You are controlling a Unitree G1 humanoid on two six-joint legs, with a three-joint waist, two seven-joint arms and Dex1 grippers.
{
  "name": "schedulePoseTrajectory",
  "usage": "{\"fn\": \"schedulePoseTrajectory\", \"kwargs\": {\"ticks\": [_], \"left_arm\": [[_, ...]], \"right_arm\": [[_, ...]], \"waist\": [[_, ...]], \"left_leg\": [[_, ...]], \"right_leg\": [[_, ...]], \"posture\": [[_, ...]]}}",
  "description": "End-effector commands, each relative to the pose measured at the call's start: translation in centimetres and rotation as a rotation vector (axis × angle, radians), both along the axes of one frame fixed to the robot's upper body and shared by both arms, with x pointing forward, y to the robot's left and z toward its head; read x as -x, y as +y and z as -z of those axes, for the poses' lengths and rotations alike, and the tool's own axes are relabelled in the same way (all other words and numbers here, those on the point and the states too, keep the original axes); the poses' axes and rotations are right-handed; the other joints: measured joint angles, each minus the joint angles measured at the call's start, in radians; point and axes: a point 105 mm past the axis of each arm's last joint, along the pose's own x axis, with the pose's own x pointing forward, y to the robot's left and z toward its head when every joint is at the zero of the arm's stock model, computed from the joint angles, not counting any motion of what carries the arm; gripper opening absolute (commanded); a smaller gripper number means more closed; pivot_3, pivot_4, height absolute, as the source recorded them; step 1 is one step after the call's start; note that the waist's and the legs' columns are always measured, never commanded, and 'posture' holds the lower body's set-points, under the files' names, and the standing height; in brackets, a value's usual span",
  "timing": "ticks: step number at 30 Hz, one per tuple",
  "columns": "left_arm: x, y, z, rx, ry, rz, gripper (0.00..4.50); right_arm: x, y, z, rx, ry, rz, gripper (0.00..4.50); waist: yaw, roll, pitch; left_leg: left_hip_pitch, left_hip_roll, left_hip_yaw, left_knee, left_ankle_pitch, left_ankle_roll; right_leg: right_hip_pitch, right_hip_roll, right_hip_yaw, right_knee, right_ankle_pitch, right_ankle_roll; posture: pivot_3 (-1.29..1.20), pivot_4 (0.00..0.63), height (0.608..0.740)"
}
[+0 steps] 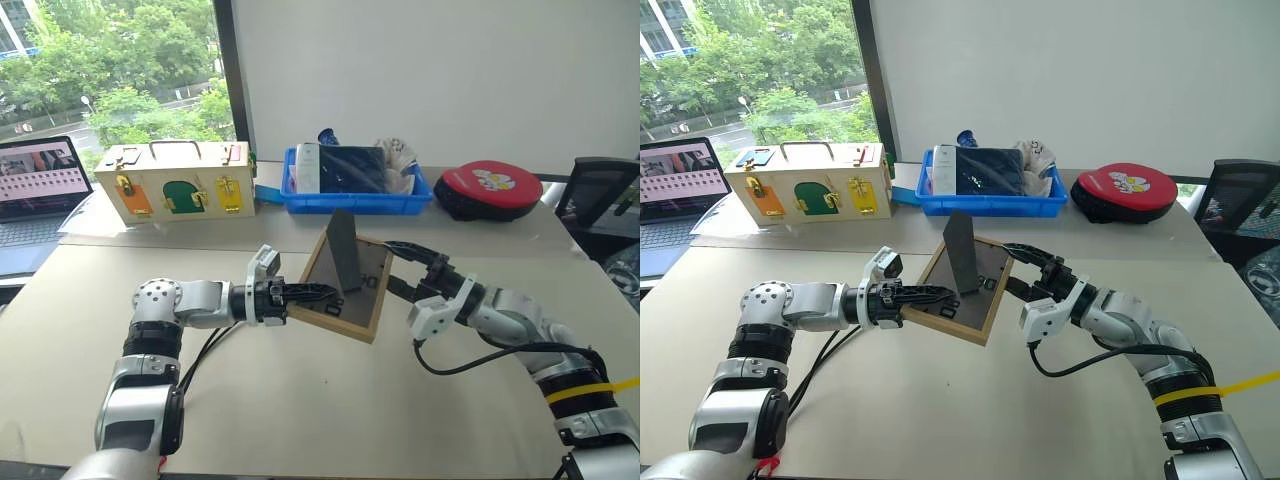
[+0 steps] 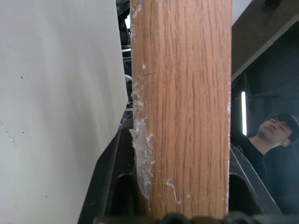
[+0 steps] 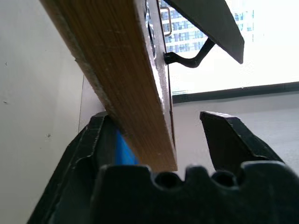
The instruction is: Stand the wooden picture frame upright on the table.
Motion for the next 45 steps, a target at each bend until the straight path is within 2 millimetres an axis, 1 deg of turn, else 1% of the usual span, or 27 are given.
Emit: {"fn": "schedulePoseTrajectory", "kwargs": {"ticks": [1,3,4,5,6,8,9,11,12,13,14,15,16,18,21,23,25,27,28,29,31,33,35,40,41,43,45], "left_arm": [[-0.5,0.2,0.3,-0.027,-0.019,-0.052,1.13],[-0.3,0.2,0.3,-0.029,-0.028,-0.048,1.13],[-0.2,0.1,0.3,-0.028,-0.032,-0.046,1.13],[-0.1,0.1,0.2,-0.030,-0.046,-0.043,2.12],[-0.1,0.1,0.2,-0.034,-0.055,-0.046,2.28],[-0.3,0.4,-0.2,-0.031,-0.097,-0.086,3.10],[-0.9,0.9,-0.8,-0.024,-0.152,-0.147,3.33],[-2.2,2.7,-2.6,-0.003,-0.306,-0.329,4.08],[-2.5,3.9,-4.0,0.019,-0.431,-0.430,4.46],[-2.1,5.1,-5.6,0.091,-0.553,-0.492,4.50],[-1.6,5.8,-6.6,0.139,-0.641,-0.522,4.50],[-1.3,6.2,-6.8,0.140,-0.692,-0.529,4.50],[-1.1,6.5,-6.5,0.109,-0.718,-0.530,4.50],[-0.6,7.6,-5.5,0.050,-0.725,-0.498,4.50],[-0.4,9.3,-5.1,0.005,-0.753,-0.527,4.50],[-0.2,10.2,-5.3,0.013,-0.760,-0.555,4.50],[0.2,10.5,-5.1,0.014,-0.769,-0.559,4.50],[0.7,10.6,-4.7,0.004,-0.770,-0.559,4.50],[0.8,10.6,-4.6,0.002,-0.769,-0.560,4.50],[0.9,10.7,-4.4,-0.003,-0.767,-0.564,4.50],[1.2,10.8,-4.1,-0.016,-0.763,-0.576,4.50],[1.4,10.8,-3.7,-0.033,-0.762,-0.584,4.50],[1.5,10.6,-3.3,-0.051,-0.754,-0.594,4.50],[1.7,10.2,-2.6,-0.073,-0.739,-0.586,4.50],[1.6,10.3,-2.6,-0.072,-0.738,-0.592,4.50],[1.4,10.4,-2.8,-0.061,-0.736,-0.603,4.50],[1.3,10.4,-2.9,-0.060,-0.735,-0.606,4.50]], "right_arm": [[1.5,0.9,-2.4,-0.072,-0.104,-0.084,1.79],[1.5,0.9,-2.4,-0.074,-0.110,-0.086,1.37],[1.6,1.0,-2.4,-0.075,-0.115,-0.087,1.36],[1.6,1.0,-2.4,-0.075,-0.117,-0.087,1.36],[1.6,0.9,-2.5,-0.077,-0.117,-0.087,1.35],[1.4,0.8,-2.4,-0.086,-0.100,-0.083,1.24],[1.3,0.7,-2.4,-0.094,-0.086,-0.081,1.24],[0.9,0.4,-2.2,-0.130,-0.025,-0.072,1.23],[0.8,0.3,-2.3,-0.147,0.003,-0.070,1.23],[0.4,0.3,-2.2,-0.172,0.059,-0.068,1.22],[0.3,0.2,-2.1,-0.188,0.098,-0.069,1.21],[0.0,0.2,-2.0,-0.208,0.143,-0.069,1.20],[-0.1,0.1,-2.3,-0.227,0.167,-0.073,1.20],[-0.9,-0.1,-2.9,-0.338,0.320,-0.080,1.19],[-1.9,0.0,-4.5,-0.454,0.487,-0.133,1.19],[-2.5,0.3,-4.8,-0.540,0.688,-0.182,1.19],[-2.8,0.5,-4.7,-0.635,0.922,-0.238,1.19],[-3.0,0.8,-3.8,-0.652,1.158,-0.248,1.18],[-2.8,0.9,-3.4,-0.648,1.236,-0.249,1.18],[-2.5,1.1,-3.1,-0.623,1.293,-0.261,1.18],[-3.0,1.2,-2.6,-0.631,1.387,-0.247,1.18],[-3.4,1.2,-1.8,-0.620,1.447,-0.216,1.18],[-4.2,0.9,-0.1,-0.595,1.478,-0.168,1.18],[-4.9,0.7,1.2,-0.677,1.608,-0.214,1.18],[-5.1,0.6,1.9,-0.686,1.628,-0.208,1.18],[-5.6,0.5,3.2,-0.762,1.673,-0.206,1.18],[-5.6,0.6,3.9,-0.789,1.707,-0.216,1.18]], "waist": [[0.003,0.000,0.000],[0.005,0.000,0.000],[0.005,0.000,0.000],[0.006,0.000,0.000],[0.007,0.000,0.000],[0.006,0.000,0.000],[0.006,0.000,0.000],[0.006,0.000,0.000],[0.005,0.000,0.000],[0.002,0.000,0.000],[0.001,0.000,0.000],[0.001,0.000,0.000],[0.001,0.000,0.000],[0.001,0.000,0.000],[-0.006,0.000,0.000],[-0.006,0.000,0.000],[-0.006,0.000,0.000],[-0.004,0.000,0.000],[-0.003,0.000,0.000],[-0.001,0.000,0.000],[-0.001,0.000,0.001],[-0.003,0.000,0.001],[-0.005,0.000,0.001],[-0.006,0.000,0.001],[-0.006,0.000,0.001],[-0.007,0.000,0.001],[-0.008,0.000,0.001]], "left_leg": [[0.000,0.000,0.000,0.000,0.000,0.000],[0.000,0.000,0.000,0.000,0.000,0.000],[0.000,0.000,0.000,0.000,0.000,0.000],[0.000,0.000,0.000,0.000,0.000,0.000],[0.000,0.000,0.000,0.000,0.000,0.000],[0.000,0.000,0.000,0.000,0.000,0.000],[0.000,0.000,0.000,0.000,0.000,0.000],[0.001,0.000,0.000,0.000,0.000,0.000],[0.001,0.000,0.000,0.000,0.001,-0.002],[0.001,0.000,0.000,-0.001,0.002,-0.003],[0.002,0.000,0.000,-0.002,0.004,-0.006],[0.002,0.000,0.000,-0.002,0.006,-0.010],[0.002,0.000,0.000,-0.002,0.006,-0.010],[0.003,0.000,0.000,-0.002,0.005,-0.008],[0.004,0.000,0.000,-0.002,0.002,-0.001],[0.004,0.000,0.000,-0.002,0.002,-0.001],[0.004,0.000,-0.001,-0.002,0.002,-0.001],[0.003,0.000,-0.001,-0.002,0.001,0.000],[0.003,0.000,-0.001,-0.002,0.001,0.000],[0.003,0.000,-0.001,-0.002,0.001,0.001],[0.002,0.000,-0.001,-0.002,0.001,0.001],[0.001,0.000,-0.001,-0.002,0.001,0.001],[0.001,0.000,-0.001,-0.001,0.001,0.001],[0.001,0.000,-0.001,-0.002,0.000,0.001],[0.001,0.000,-0.001,-0.002,0.000,0.001],[0.000,0.000,-0.001,-0.001,0.000,0.001],[0.000,0.000,-0.001,-0.001,0.000,0.001]], "right_leg": [[0.000,0.000,0.000,0.000,0.000,0.000],[0.000,0.000,0.000,0.000,0.000,0.000],[0.000,0.000,0.000,0.000,0.000,0.000],[0.000,0.000,0.000,0.000,0.000,0.000],[0.000,0.000,0.000,0.000,0.000,0.000],[0.000,0.000,0.000,0.000,0.000,0.000],[0.000,0.000,0.000,0.000,0.000,0.000],[0.001,0.000,0.000,0.000,0.000,0.000],[0.001,0.000,0.000,0.000,0.000,0.000],[0.001,0.000,0.000,0.000,0.000,-0.001],[0.001,0.000,0.000,0.000,0.000,-0.001],[0.001,0.000,0.000,0.000,0.001,-0.001],[0.001,0.000,0.000,0.000,0.001,-0.001],[0.002,0.000,0.000,0.000,0.001,-0.001],[0.004,0.000,0.000,0.000,0.001,-0.001],[0.004,0.000,0.000,0.000,0.001,-0.001],[0.004,0.000,-0.001,0.000,0.000,-0.001],[0.004,0.000,-0.002,0.000,0.000,-0.001],[0.003,0.000,-0.002,0.000,0.000,-0.001],[0.003,0.000,-0.002,0.000,0.000,-0.001],[0.002,0.000,-0.002,0.000,0.000,-0.001],[0.001,0.000,-0.002,-0.001,0.000,-0.001],[0.001,0.000,-0.002,-0.001,0.000,-0.001],[0.001,0.000,-0.002,-0.001,0.000,-0.001],[0.001,0.000,-0.002,-0.001,0.000,-0.001],[0.000,0.000,-0.002,-0.001,0.000,-0.001],[0.000,0.000,-0.002,-0.001,0.000,-0.001]], "posture": [[0.00,0.150,0.725],[0.00,0.150,0.725],[0.00,0.150,0.725],[0.00,0.150,0.725],[0.00,0.150,0.725],[0.00,0.150,0.725],[0.00,0.150,0.725],[0.00,0.150,0.725],[0.00,0.150,0.725],[0.00,0.150,0.725],[0.00,0.150,0.725],[0.00,0.150,0.725],[0.00,0.150,0.725],[0.00,0.150,0.725],[0.00,0.150,0.725],[0.00,0.150,0.725],[0.00,0.150,0.725],[0.00,0.150,0.725],[0.00,0.150,0.725],[0.00,0.150,0.725],[0.00,0.150,0.725],[0.00,0.150,0.725],[0.00,0.150,0.725],[0.00,0.150,0.725],[0.00,0.150,0.725],[0.00,0.150,0.725],[0.00,0.150,0.725]]}}
